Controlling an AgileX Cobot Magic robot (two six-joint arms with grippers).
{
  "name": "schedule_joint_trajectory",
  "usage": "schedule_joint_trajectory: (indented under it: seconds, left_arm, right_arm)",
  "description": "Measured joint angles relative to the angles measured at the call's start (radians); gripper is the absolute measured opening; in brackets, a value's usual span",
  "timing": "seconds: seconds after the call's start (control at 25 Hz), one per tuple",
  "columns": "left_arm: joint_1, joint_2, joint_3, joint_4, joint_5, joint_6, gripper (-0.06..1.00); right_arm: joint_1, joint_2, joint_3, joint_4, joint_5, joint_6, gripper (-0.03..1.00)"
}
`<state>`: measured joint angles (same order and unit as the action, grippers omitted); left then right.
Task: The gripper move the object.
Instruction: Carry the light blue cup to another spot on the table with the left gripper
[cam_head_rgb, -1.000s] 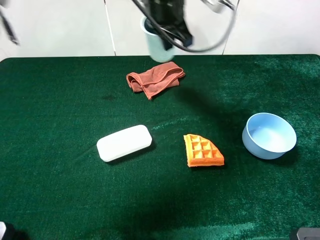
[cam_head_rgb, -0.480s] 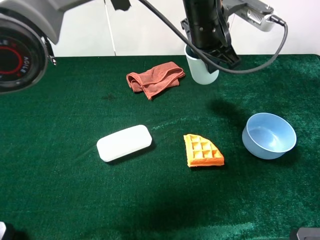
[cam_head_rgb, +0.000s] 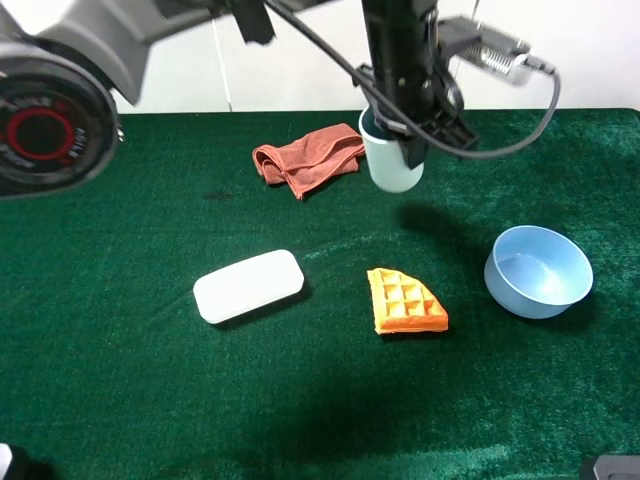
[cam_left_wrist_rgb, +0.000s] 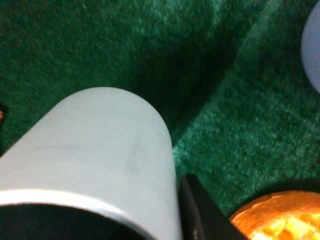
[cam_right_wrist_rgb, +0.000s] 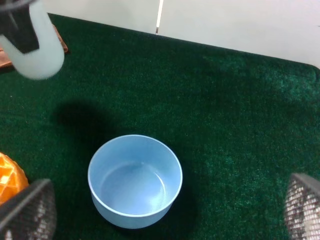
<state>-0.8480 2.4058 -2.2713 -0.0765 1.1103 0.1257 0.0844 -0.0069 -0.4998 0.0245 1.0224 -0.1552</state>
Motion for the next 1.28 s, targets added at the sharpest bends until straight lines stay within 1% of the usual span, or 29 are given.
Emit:
schedule_joint_trajectory:
  seconds: [0.4, 0.6, 0.64, 0.76, 1.0, 1.12, 1.28]
  left_arm:
    - [-0.014, 0.070, 0.000, 0.010, 0.005, -0.003, 0.04]
    - [-0.020, 0.074, 0.000, 0.029, 0.008, -0.003, 0.04]
    - [-0.023, 0.074, 0.000, 0.049, 0.012, -0.003, 0.04]
    - [-0.027, 0.074, 0.000, 0.076, 0.023, -0.003, 0.04]
    - [-0.028, 0.075, 0.000, 0.076, 0.028, -0.010, 0.05]
    - [-0.028, 0.075, 0.000, 0.076, 0.035, -0.013, 0.07]
    - [-0.028, 0.075, 0.000, 0.076, 0.037, -0.014, 0.15]
  right_arm:
    - [0.000, 0.000, 0.000, 0.000, 0.000, 0.000, 0.69]
    - [0.000, 0.000, 0.000, 0.000, 0.000, 0.000, 0.69]
    - [0.000, 0.000, 0.000, 0.000, 0.000, 0.000, 0.69]
    - [0.000, 0.000, 0.000, 0.000, 0.000, 0.000, 0.69]
    - [0.000, 0.000, 0.000, 0.000, 0.000, 0.000, 0.69]
    - [0.000, 0.000, 0.000, 0.000, 0.000, 0.000, 0.69]
    - [0.000, 0.000, 0.000, 0.000, 0.000, 0.000, 0.69]
